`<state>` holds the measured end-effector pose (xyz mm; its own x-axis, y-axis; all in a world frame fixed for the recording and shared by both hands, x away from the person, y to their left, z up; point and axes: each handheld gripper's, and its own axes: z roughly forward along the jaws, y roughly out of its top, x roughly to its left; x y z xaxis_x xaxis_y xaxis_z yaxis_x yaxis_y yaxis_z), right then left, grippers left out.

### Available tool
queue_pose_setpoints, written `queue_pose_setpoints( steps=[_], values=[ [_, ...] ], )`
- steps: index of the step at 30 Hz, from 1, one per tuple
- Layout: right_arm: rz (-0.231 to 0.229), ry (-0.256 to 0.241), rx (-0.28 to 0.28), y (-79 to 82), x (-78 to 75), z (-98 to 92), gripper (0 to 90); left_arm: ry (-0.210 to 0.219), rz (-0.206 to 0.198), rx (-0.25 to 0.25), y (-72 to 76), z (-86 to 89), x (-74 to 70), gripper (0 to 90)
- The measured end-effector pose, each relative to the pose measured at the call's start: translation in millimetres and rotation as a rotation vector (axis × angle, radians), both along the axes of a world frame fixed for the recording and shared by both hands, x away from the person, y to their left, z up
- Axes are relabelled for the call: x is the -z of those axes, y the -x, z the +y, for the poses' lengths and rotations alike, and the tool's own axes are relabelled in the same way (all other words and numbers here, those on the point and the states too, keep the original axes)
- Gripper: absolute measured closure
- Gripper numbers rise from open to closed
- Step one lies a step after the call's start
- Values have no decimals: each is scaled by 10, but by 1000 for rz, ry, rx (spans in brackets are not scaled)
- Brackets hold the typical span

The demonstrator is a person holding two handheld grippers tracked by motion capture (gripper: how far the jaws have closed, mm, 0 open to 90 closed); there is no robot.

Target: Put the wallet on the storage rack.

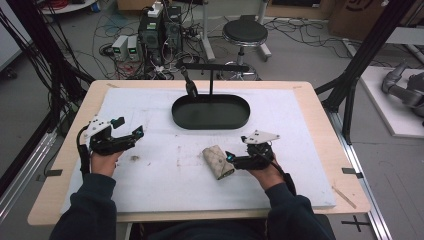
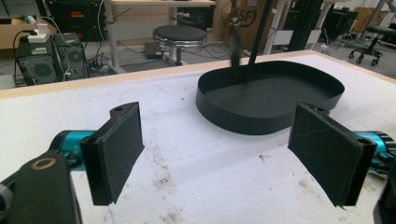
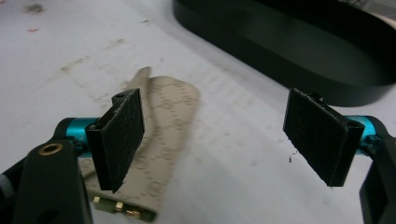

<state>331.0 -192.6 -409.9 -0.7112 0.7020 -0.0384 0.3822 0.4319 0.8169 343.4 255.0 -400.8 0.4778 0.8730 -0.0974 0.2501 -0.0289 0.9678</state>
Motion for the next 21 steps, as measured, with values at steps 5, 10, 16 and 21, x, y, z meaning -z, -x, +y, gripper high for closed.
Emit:
queue_pose_setpoints(
  steps=[5,10,16,21],
  values=[
    [31,1,-40,43,81,218,209,-2,15,8,-3,-9,10,185],
    [51,67,-96,79,219,459,209,2,24,0,-7,-4,16,192],
    [31,183,-98,100,280,506,210,7,36,-8,-10,14,28,193],
    [11,258,-80,79,246,321,210,15,34,-8,-10,20,28,192]
  ],
)
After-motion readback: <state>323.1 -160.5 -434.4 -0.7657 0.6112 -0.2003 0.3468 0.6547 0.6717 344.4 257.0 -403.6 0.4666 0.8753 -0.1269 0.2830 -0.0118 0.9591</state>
